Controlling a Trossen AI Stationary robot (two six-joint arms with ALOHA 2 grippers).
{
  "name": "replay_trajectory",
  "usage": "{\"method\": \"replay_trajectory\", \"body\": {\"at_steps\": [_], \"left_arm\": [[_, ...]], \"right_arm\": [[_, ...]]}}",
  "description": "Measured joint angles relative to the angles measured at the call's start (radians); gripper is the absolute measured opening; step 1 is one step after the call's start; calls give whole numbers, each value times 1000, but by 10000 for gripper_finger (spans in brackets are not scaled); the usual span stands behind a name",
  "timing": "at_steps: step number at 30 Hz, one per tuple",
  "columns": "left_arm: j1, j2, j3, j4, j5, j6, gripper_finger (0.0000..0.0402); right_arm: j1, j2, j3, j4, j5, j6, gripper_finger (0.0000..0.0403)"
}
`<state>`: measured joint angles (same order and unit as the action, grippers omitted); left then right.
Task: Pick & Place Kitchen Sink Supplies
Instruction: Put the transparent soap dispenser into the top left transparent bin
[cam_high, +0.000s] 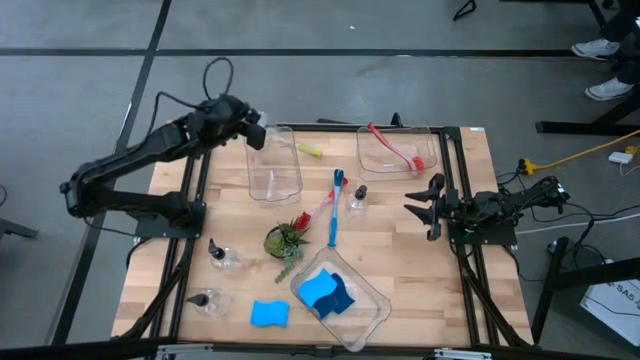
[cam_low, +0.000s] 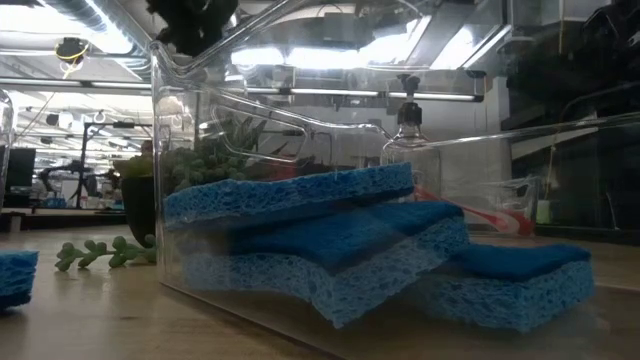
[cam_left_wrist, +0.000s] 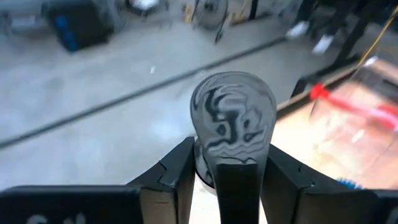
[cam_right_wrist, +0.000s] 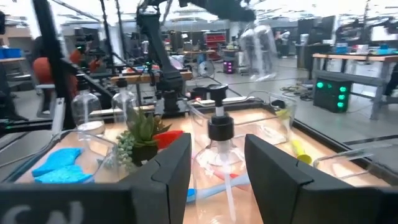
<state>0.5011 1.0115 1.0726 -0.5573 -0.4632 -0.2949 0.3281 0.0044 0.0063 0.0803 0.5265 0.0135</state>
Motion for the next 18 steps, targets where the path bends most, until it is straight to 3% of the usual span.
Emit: {"method": "replay_trajectory", "body": {"at_steps": [6,18], "left_arm": [[-8,62,0,-77,-21,-33,128],[-10,234,0,-50,10,-23,128]], "right_arm": [[0,0,0,1,85,2,149],[0,0,0,2,84,8,149]]}}
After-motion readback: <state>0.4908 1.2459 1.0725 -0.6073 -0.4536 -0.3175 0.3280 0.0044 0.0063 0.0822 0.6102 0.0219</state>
